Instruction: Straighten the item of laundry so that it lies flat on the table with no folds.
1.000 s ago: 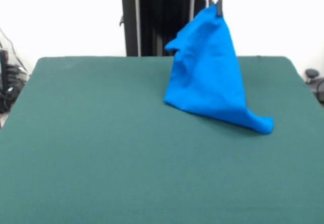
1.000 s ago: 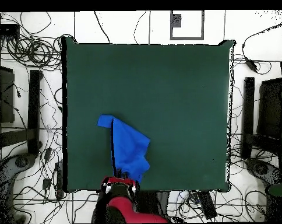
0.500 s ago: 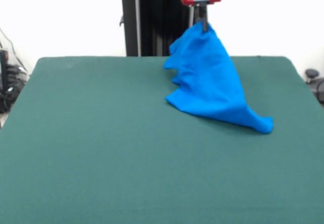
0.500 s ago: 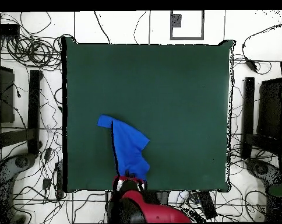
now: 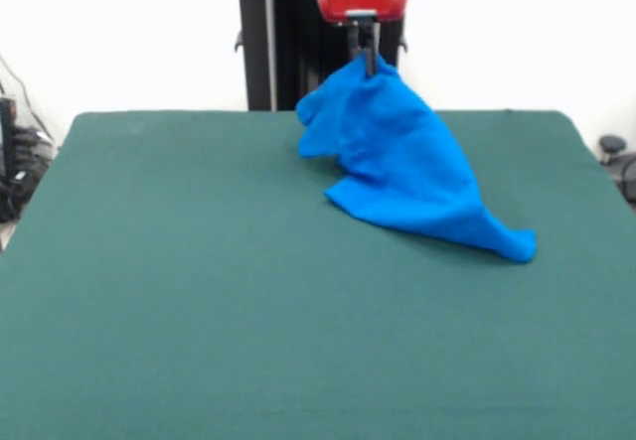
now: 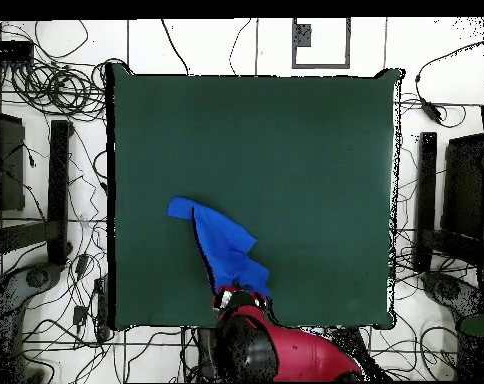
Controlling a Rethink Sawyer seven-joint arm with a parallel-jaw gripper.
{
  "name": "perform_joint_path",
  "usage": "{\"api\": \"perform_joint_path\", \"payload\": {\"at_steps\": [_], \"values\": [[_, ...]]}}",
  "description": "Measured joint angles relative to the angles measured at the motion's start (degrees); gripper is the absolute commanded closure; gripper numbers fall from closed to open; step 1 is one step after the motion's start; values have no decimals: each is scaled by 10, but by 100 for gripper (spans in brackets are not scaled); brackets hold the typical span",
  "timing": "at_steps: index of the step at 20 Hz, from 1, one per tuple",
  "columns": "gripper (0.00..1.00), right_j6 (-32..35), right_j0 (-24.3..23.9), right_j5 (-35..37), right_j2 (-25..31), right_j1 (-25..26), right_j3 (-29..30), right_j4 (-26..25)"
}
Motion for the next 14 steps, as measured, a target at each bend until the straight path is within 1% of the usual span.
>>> {"api": "perform_joint_path", "payload": {"at_steps": [1,2,4,5,14], "values": [[100,0,1,15,0,-3,-6,2],[100,0,3,60,0,-11,-23,5],[100,0,4,82,0,-17,-33,7],[100,0,5,108,0,-23,-45,8],[100,0,13,129,0,-41,-85,14]]}}
